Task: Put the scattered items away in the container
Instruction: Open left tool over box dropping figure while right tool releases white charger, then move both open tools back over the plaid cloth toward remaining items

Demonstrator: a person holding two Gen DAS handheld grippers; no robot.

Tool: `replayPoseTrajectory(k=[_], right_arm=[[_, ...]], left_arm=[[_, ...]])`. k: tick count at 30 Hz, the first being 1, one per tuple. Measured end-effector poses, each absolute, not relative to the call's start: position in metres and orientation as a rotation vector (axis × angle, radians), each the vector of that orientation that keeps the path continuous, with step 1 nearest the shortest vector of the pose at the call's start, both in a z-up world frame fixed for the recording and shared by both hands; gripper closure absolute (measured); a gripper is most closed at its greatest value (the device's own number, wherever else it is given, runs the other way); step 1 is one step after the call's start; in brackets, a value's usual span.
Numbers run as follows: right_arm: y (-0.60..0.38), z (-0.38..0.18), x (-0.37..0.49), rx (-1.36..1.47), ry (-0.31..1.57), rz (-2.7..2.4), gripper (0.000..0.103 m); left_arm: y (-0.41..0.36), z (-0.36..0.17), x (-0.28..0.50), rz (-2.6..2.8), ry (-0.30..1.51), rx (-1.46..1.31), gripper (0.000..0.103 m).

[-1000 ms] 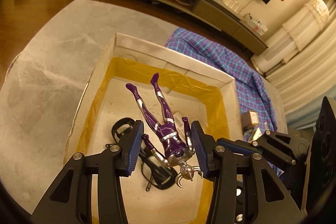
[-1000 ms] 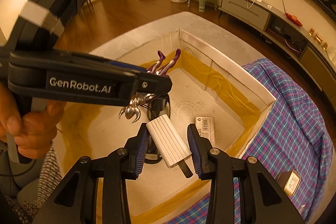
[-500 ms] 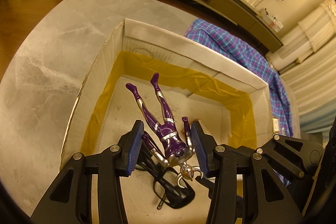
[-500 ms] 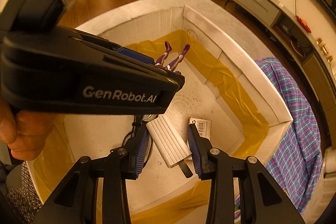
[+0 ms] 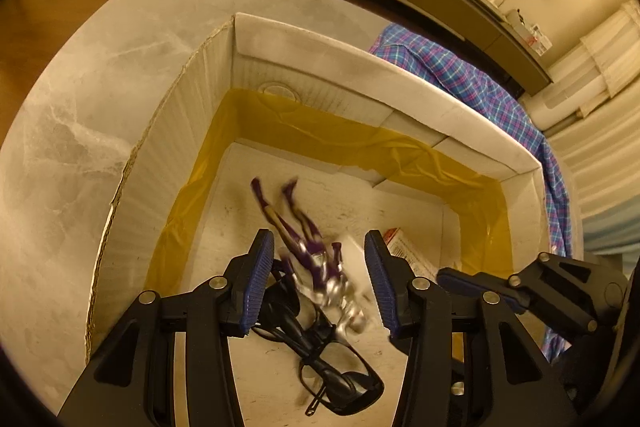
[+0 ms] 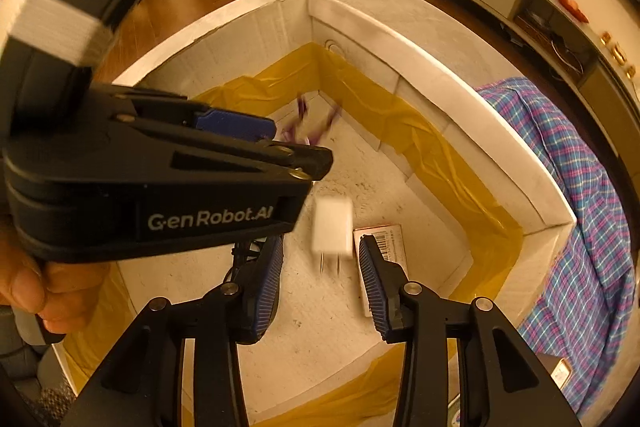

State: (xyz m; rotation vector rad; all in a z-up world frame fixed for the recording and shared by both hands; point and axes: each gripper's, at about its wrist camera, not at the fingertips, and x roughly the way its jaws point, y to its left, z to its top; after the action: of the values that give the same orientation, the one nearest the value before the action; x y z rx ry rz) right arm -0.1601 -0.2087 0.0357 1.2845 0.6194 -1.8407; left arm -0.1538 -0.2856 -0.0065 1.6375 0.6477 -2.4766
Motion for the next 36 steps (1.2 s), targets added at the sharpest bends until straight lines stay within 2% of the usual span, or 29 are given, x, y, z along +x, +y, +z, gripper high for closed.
replayPoseTrajectory(k=[5,10,19,36], right_arm=[[-0.193,0.045,-0.156,1.275,0.555,-1.851,0.059],[-0.176,0.053,-0.14,1.259,0.484,-1.851,0.052],[-0.15,0.062,-0.117,1.202,0.329,-1.87,0.05],[-0.097,0.094,-0.044,0.953,0.113,-1.978,0.048]], left_arm=[[-0.283,-0.003,-0.152,-2.466,0.641,1.637,0.053],[-0.279,0.004,-0.144,-2.463,0.629,1.628,0.053],[-0.269,0.03,-0.116,-2.488,0.589,1.585,0.053],[-0.205,0.081,-0.038,-2.723,0.312,1.439,0.053]])
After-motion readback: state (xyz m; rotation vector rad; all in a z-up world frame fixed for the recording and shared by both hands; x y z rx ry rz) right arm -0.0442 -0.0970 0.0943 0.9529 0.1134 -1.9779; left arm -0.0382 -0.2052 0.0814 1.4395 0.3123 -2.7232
